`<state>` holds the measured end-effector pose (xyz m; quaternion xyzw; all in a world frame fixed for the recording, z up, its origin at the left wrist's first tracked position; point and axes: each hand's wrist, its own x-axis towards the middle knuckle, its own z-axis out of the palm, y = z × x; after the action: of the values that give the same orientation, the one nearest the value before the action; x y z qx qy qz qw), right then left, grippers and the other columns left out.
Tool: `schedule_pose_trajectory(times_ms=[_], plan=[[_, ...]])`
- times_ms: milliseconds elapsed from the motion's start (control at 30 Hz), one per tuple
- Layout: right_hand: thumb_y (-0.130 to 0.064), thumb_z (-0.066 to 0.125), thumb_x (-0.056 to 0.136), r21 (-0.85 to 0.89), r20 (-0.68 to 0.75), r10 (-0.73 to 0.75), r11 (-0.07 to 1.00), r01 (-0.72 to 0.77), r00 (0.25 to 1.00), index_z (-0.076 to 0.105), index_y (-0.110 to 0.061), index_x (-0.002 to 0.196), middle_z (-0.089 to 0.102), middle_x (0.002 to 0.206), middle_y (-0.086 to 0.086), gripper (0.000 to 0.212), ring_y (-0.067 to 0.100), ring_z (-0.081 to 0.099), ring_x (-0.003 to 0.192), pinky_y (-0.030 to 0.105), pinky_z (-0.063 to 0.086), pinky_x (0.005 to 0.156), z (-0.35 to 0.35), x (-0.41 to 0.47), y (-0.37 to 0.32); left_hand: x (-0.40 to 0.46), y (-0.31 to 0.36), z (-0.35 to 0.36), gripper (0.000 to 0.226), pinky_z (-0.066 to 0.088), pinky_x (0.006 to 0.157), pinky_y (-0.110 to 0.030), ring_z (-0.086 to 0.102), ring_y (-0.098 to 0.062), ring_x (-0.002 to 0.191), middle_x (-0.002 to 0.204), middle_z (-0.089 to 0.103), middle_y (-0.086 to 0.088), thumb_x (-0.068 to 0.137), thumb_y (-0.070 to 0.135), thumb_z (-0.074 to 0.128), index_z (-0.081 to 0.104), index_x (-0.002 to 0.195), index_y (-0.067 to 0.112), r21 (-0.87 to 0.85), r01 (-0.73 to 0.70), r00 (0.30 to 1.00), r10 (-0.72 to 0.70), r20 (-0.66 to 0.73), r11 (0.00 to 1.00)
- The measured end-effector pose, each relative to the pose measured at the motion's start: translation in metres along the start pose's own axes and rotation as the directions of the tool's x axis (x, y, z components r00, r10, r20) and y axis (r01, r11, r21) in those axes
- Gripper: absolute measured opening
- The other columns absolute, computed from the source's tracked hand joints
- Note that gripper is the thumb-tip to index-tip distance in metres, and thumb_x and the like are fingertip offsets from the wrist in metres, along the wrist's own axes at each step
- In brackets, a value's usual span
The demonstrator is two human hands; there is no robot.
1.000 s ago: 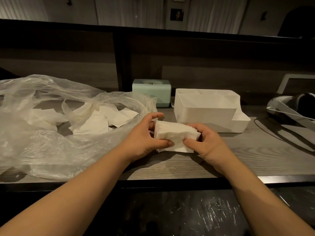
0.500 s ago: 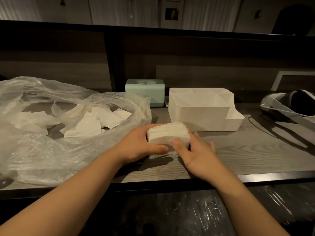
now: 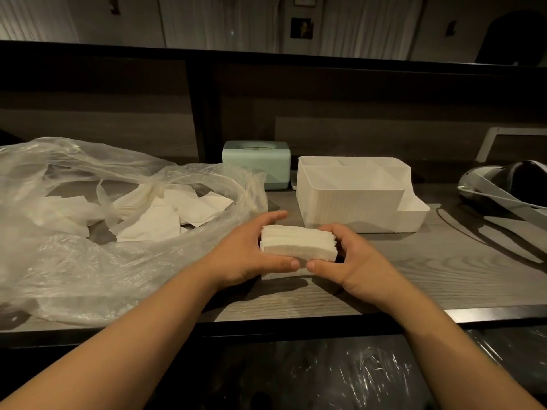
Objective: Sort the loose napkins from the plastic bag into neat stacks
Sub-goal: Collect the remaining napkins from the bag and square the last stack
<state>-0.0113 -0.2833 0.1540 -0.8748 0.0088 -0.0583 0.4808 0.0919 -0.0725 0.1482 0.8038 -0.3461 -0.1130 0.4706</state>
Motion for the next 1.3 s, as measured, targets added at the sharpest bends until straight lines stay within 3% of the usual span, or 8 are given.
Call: schedule_pose_trajectory(times_ms=[133, 300, 600, 833, 933, 1067, 1200, 1300], plan=[[-0.021, 0.078, 0.088, 0.05, 0.026, -0.039, 0.998, 0.037, 0.999, 0.059, -0.039, 0.119, 0.067, 0.111, -0.011, 0.041, 0.0, 0.063, 0.103, 0.02, 0.056, 0.087, -0.004, 0.003, 0.001, 0.0, 0.0, -0.001, 0.085, 0.054, 0.101, -0.028, 0.062, 0.006, 0.112, 0.126, 0.066, 0.022, 0.065, 0.048, 0.091, 0.056, 0.142, 0.04, -0.031, 0.011, 1.0, -0.011, 0.001, 0.999], [-0.02, 0.08, 0.085, 0.071, 0.042, -0.051, 0.996, 0.048, 0.998, 0.061, -0.044, 0.116, 0.069, 0.109, -0.017, 0.044, -0.007, 0.063, 0.1, 0.012, 0.052, 0.08, -0.005, 0.004, 0.003, -0.002, 0.001, 0.001, 0.048, 0.054, 0.103, -0.041, 0.071, -0.013, 0.108, 0.113, 0.077, 0.007, 0.078, 0.034, 0.087, 0.072, 0.123, 0.029, -0.112, 0.02, 0.999, -0.015, 0.052, 0.994], [-0.02, 0.084, 0.08, 0.018, 0.004, -0.023, 1.0, 0.022, 1.0, 0.064, -0.03, 0.109, 0.068, 0.103, -0.009, 0.037, -0.001, 0.064, 0.093, 0.017, 0.057, 0.078, -0.007, 0.008, 0.002, 0.0, -0.002, 0.001, 0.043, 0.057, 0.098, -0.038, 0.072, -0.014, 0.105, 0.109, 0.078, 0.004, 0.079, 0.028, 0.087, 0.073, 0.119, 0.023, -0.171, 0.015, 1.0, -0.012, 0.019, 0.985], [-0.016, 0.086, 0.078, 0.019, -0.007, -0.011, 1.0, 0.012, 1.0, 0.066, -0.034, 0.113, 0.071, 0.105, -0.011, 0.044, -0.001, 0.066, 0.099, 0.018, 0.055, 0.088, -0.01, 0.011, 0.009, -0.001, 0.003, 0.002, 0.046, 0.053, 0.094, -0.018, 0.071, -0.005, 0.108, 0.113, 0.077, 0.011, 0.083, 0.019, 0.085, 0.072, 0.126, 0.024, -0.161, 0.007, 0.999, -0.001, 0.039, 0.987], [-0.018, 0.084, 0.081, -0.014, -0.004, -0.013, 1.0, 0.013, 1.0, 0.063, -0.036, 0.113, 0.069, 0.104, -0.014, 0.042, -0.006, 0.064, 0.096, 0.012, 0.054, 0.082, -0.012, 0.012, 0.008, 0.0, 0.005, 0.003, 0.066, 0.053, 0.098, -0.02, 0.068, 0.001, 0.107, 0.118, 0.074, 0.017, 0.077, 0.029, 0.087, 0.063, 0.139, 0.032, -0.126, 0.03, 0.999, -0.032, -0.015, 0.992], [-0.017, 0.084, 0.081, -0.001, -0.042, -0.029, 1.0, 0.029, 0.999, 0.064, -0.033, 0.11, 0.068, 0.104, -0.013, 0.039, -0.003, 0.064, 0.097, 0.011, 0.053, 0.077, -0.013, 0.012, 0.003, 0.002, 0.011, 0.005, 0.04, 0.056, 0.092, -0.028, 0.072, -0.01, 0.098, 0.104, 0.078, 0.007, 0.081, 0.03, 0.086, 0.074, 0.119, 0.029, -0.116, 0.025, 0.999, -0.028, -0.026, 0.993], [-0.023, 0.084, 0.081, 0.197, -0.104, 0.055, 0.98, -0.034, 0.993, 0.059, -0.033, 0.122, 0.066, 0.114, -0.012, 0.049, 0.007, 0.066, 0.105, 0.018, 0.058, 0.077, -0.018, 0.007, -0.002, 0.006, 0.027, -0.001, 0.03, 0.06, 0.083, -0.034, 0.073, -0.009, 0.089, 0.095, 0.079, 0.007, 0.08, 0.034, 0.086, 0.078, 0.109, 0.028, -0.079, 0.056, 0.995, -0.063, -0.08, 0.995], [-0.042, 0.077, 0.085, 0.224, -0.299, 0.176, 0.968, -0.11, 0.938, 0.062, -0.029, 0.111, 0.071, 0.1, -0.005, 0.033, 0.012, 0.07, 0.091, 0.033, 0.061, 0.079, -0.018, -0.001, -0.005, 0.014, 0.045, -0.01, 0.032, 0.062, 0.079, -0.032, 0.074, -0.007, 0.086, 0.094, 0.079, 0.009, 0.078, 0.037, 0.086, 0.078, 0.107, 0.025, -0.078, 0.081, 0.985, -0.092, -0.144, 0.994]])
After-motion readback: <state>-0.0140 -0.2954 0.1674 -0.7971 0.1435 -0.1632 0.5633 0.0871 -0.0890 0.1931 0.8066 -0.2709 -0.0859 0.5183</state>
